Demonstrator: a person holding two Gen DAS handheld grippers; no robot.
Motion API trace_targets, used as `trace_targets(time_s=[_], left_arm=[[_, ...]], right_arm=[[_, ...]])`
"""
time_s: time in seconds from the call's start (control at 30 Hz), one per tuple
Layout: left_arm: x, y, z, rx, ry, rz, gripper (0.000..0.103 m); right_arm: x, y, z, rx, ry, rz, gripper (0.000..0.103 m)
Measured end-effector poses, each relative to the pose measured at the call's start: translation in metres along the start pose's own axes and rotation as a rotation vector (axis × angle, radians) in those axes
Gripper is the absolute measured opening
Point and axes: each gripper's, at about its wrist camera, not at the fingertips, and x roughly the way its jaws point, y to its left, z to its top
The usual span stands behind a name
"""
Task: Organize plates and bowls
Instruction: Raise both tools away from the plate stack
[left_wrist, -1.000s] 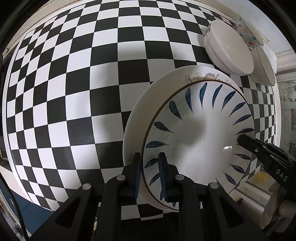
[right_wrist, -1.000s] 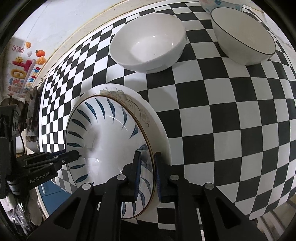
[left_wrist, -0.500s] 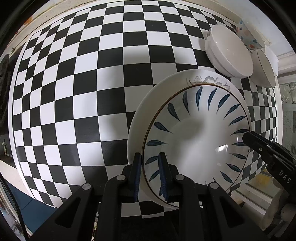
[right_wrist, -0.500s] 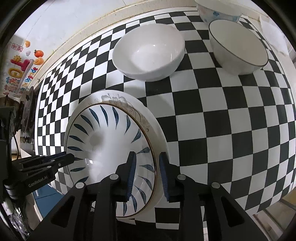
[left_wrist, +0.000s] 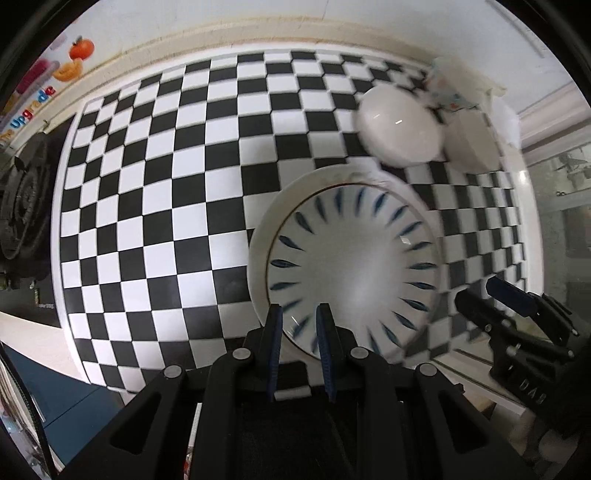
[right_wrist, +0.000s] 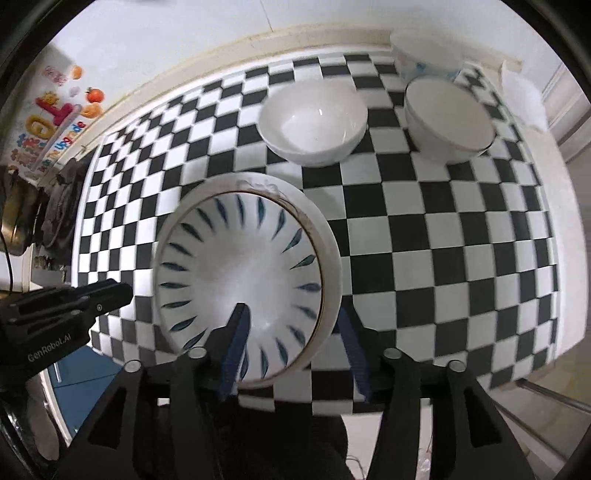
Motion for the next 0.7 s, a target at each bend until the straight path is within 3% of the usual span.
trace_targets(time_s=[0.13,0.43,0.7], left_arm=[[-0.038,-0.006,-0.011,-0.009,-0.042,-0.009,0.017],[-0.094,-0.007,-0.031,-0.042,-0.083,-0.039,0.018],[-0.126,-0.01,-0.043,-0.049,-0.122,-0.04,0.018]], right_arm=[[-0.051,0.007,-0.01,-0.005,-0.056,-0.012,0.075],[-0.132,0.017,-0.024,-0.016,-0.142,-0.011,0.077],[-0.162,0.02,-0.029,-0.042,-0.157,-0.003,0.077]])
